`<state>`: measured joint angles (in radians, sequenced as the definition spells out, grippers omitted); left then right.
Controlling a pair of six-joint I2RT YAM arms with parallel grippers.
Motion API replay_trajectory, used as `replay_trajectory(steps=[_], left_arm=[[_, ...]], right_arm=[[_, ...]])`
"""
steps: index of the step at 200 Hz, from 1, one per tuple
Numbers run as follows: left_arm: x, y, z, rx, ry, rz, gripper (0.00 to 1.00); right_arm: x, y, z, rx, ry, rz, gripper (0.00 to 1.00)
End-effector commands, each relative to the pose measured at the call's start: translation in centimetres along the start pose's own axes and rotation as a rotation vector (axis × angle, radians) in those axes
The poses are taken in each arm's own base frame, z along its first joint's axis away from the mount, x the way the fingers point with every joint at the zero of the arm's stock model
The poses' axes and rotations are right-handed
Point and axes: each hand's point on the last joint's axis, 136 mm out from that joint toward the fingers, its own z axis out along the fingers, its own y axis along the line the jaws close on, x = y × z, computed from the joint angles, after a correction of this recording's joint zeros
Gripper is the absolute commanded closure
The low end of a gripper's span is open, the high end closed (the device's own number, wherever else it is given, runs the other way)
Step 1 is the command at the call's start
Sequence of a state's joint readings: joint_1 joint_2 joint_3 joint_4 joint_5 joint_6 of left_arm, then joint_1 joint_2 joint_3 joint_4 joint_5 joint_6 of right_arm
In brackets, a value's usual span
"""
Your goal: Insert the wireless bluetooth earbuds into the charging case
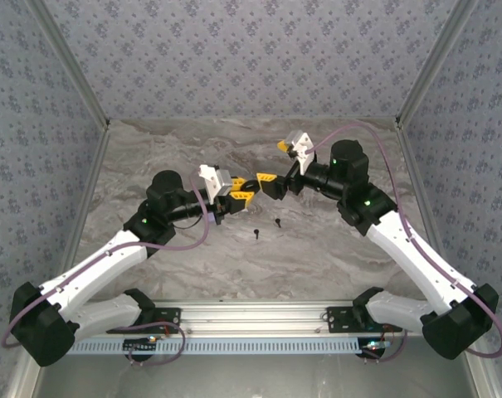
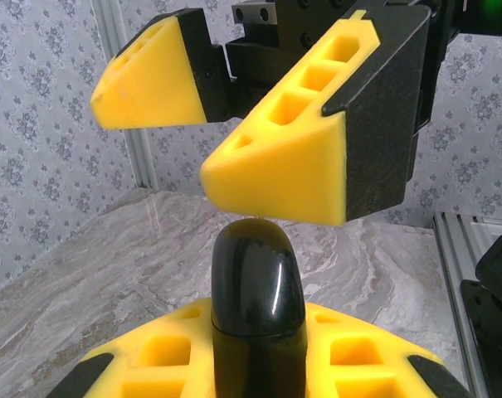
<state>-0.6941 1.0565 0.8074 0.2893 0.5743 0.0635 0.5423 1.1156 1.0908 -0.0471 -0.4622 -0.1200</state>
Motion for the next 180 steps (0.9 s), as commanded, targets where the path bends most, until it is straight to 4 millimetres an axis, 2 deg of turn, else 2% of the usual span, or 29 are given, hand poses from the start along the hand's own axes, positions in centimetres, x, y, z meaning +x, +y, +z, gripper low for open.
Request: replay_trajectory(steps=[1, 30, 51, 127, 180], left_arm=[[-1.3, -0.3, -0.2, 0.003, -0.04, 0.045, 1.0], [-1.4, -0.4, -0.3, 0.006, -0.047, 0.049, 1.0], [-1.5, -0.5, -0.3, 0.007, -0.049, 0.05, 1.0], [-1.6, -0.6, -0.2, 0.022, -0.057, 0.034, 1.0], [-1.4, -0.7, 0.1, 0.034, -0.049, 0.029, 1.0]], right_arm=[[-0.7, 1.1, -1.6, -0.045, -0.031, -0.012, 0.0], [0.7, 3.1, -2.3, -0.148, 0.001, -0.013, 0.0], [1.4, 3.7, -2.2, -0.184, 0.027, -0.002, 0.0], [0.9, 2.6, 0.3, -0.175, 0.034, 0.011, 0.0], [0.2, 1.3, 1.1, -0.126, 0.023, 0.011, 0.0]])
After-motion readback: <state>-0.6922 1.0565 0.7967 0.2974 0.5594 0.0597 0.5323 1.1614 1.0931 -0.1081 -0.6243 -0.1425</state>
